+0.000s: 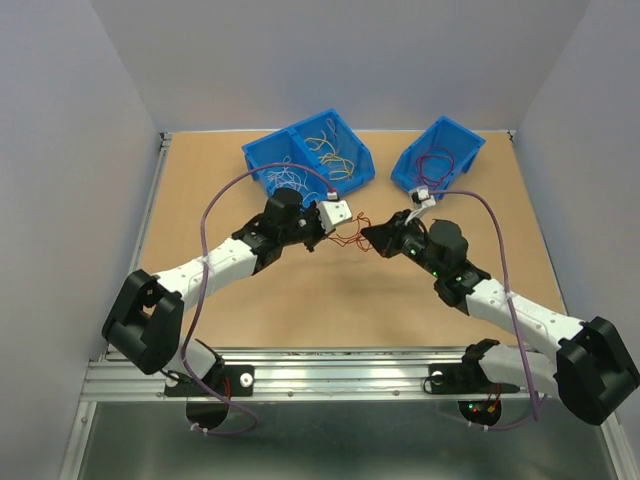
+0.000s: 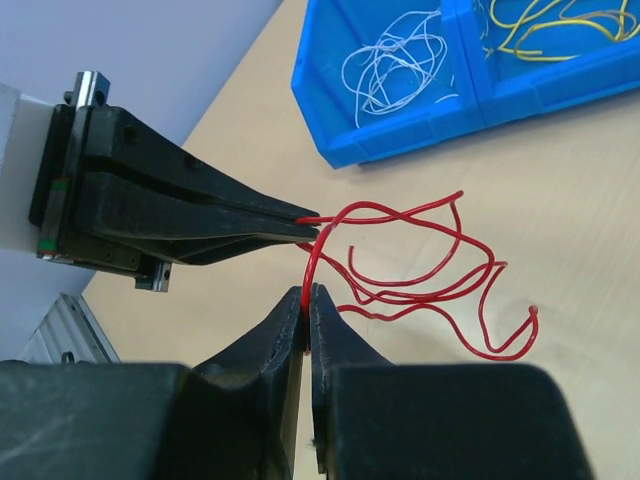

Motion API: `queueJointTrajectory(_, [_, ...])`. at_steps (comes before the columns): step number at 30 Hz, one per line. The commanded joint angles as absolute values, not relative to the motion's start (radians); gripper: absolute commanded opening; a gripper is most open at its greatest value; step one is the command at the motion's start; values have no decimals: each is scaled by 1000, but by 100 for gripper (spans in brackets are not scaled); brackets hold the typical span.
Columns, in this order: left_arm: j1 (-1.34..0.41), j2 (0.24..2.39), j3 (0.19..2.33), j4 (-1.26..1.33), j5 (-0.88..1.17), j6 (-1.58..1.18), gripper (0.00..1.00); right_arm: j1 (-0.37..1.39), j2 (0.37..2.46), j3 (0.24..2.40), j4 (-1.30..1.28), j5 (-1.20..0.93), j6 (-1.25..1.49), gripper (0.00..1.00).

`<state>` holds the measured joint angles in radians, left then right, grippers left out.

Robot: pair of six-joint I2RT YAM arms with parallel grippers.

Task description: Untangle the cables

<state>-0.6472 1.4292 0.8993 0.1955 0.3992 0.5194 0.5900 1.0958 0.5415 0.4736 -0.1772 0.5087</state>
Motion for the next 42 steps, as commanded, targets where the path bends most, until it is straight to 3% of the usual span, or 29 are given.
queueJointTrajectory(1, [-666, 1407, 943, 196, 397, 554, 0, 589, 1114, 595, 514, -180, 509, 11])
queueJointTrajectory(8, [-667, 1419, 946, 201, 388, 535, 0, 589, 1235, 624, 525, -212, 574, 11])
queueJointTrajectory(23, [-696, 1437, 923, 242, 442, 517, 0, 589, 1319, 606, 667, -281, 699, 23])
queueJointTrajectory(31, [-704, 1480, 965, 215, 471, 476, 0, 589, 1273, 543, 762, -252, 722, 50])
queueJointTrajectory(42, [-706, 1436, 945, 236, 465, 456, 0, 588, 1330, 563, 762, -267, 730, 51])
